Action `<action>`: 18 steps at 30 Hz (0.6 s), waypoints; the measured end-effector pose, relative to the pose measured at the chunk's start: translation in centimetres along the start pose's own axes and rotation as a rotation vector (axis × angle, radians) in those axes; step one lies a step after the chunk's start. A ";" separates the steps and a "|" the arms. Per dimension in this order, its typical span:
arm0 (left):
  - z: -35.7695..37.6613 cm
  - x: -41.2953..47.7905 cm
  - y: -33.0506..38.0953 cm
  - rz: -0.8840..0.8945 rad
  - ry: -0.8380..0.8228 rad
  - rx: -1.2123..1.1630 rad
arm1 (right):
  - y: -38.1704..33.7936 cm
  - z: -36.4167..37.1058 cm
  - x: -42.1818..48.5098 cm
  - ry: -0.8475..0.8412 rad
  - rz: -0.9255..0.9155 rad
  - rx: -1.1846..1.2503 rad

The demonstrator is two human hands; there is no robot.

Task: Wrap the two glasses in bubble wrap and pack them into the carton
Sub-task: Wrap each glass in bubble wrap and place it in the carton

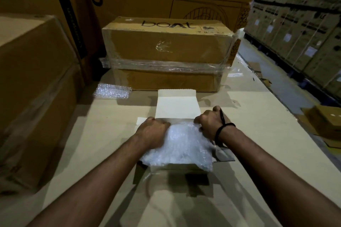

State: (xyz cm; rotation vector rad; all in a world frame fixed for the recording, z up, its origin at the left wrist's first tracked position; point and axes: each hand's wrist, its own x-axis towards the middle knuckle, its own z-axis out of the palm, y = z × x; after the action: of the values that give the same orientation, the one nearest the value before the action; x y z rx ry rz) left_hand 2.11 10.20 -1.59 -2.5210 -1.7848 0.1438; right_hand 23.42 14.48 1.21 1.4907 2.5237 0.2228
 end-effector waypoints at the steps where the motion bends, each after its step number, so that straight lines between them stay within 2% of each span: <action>1: 0.1 0.4 0.0 -0.006 -0.043 0.005 | -0.3 0.1 -0.3 -0.028 -0.014 -0.052; 4: 0.0 1.7 0.1 -0.018 -0.119 -0.002 | -1.0 0.7 -0.6 -0.035 -0.060 -0.178; 7: -0.5 1.8 0.1 -0.041 -0.127 -0.080 | -1.0 1.1 -0.6 0.067 -0.045 -0.073; 10: -0.8 1.2 -0.5 -0.053 0.061 -0.198 | 0.1 0.8 -0.7 0.250 0.134 0.102; 12: -0.9 0.9 -1.0 -0.071 0.206 -0.154 | 0.7 0.7 -1.1 0.240 0.212 0.088; 13: -0.9 0.7 -1.1 -0.082 0.204 -0.102 | 0.7 0.7 -1.3 0.189 0.200 0.047; 15: -0.7 0.3 -1.1 -0.101 0.078 0.004 | 0.5 1.0 -1.6 0.099 0.138 -0.005; 18: 0.0 0.0 -1.3 -0.122 -0.034 0.023 | 0.5 1.4 -1.3 0.112 0.075 -0.029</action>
State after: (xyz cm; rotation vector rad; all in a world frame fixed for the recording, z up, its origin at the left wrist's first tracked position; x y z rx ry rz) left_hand 0.93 10.66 -1.45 -2.4005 -1.9318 0.2024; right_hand 24.78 13.62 0.07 1.6066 2.5400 0.3630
